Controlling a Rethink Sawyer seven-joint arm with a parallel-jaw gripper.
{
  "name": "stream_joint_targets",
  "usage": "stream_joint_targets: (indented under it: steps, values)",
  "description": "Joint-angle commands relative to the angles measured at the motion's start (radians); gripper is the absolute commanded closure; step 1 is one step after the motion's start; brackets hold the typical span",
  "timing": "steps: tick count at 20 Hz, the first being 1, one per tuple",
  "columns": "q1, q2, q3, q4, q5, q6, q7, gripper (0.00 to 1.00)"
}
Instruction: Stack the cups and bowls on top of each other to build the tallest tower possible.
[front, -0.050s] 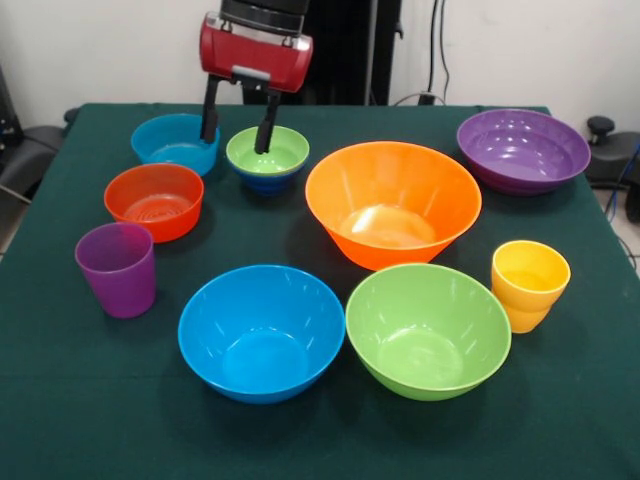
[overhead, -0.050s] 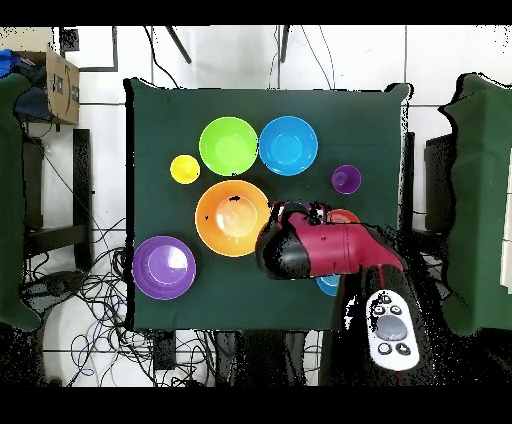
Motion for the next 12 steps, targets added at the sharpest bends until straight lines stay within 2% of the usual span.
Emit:
stream_joint_targets:
  steps: [1,12]
  values:
    - [-0.021,0.102,0.097,-0.056,-0.105,0.055,-0.119,0.0]
    - [-0.051,0.149,0.114,-0.083,-0.156,0.018,-0.101,0.0]
